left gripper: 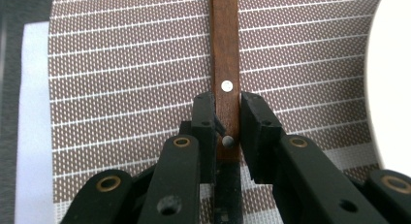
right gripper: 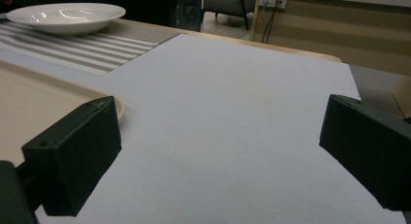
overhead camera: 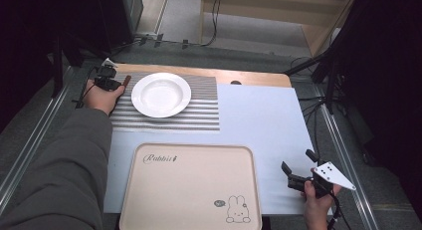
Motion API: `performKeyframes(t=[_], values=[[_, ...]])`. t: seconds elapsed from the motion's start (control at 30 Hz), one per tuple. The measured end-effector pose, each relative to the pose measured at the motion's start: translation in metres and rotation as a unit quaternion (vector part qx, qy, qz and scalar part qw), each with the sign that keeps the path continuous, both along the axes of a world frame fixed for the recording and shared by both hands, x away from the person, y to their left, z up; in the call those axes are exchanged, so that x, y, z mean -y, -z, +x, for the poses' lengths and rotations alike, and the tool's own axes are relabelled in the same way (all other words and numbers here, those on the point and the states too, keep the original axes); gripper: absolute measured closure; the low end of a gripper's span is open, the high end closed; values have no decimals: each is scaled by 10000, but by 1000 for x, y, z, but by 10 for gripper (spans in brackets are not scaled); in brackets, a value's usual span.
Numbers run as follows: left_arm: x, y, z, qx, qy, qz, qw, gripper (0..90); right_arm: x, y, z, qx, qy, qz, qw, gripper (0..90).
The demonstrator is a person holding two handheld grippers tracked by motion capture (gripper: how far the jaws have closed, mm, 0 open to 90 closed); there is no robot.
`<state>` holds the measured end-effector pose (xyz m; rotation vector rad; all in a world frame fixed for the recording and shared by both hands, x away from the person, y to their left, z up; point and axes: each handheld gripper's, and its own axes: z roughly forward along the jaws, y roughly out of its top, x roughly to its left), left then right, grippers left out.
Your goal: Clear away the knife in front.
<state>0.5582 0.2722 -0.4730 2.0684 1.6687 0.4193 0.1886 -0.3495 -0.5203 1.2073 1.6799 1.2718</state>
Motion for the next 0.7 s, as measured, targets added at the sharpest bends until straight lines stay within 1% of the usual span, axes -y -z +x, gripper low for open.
performKeyframes(t=[0.1,0.17,0.2,0.27,0.3,0.47,0.6,0.7], values=[[-1,0,-3,21,29,23,10000,764,0,0,0,-4,5,3,10000,0],[-2,-1,-3,16,49,-26,10000,765,0,0,0,-5,1,1,10000,0],[-3,-3,-4,30,59,-11,10000,765,0,0,0,0,-1,3,10000,0],[-3,-5,-5,52,65,-53,10000,765,0,0,0,3,-4,2,10000,0],[-4,-7,-6,50,85,-36,9999,765,0,0,0,3,-6,3,10000,0],[-5,-18,-10,150,115,-75,9998,765,0,0,0,6,-17,7,10000,0],[-5,-22,-13,174,139,-73,9997,765,0,0,0,12,-22,12,10000,0],[-5,-27,-16,203,148,-125,9996,765,0,0,0,17,-31,1,10000,0]])
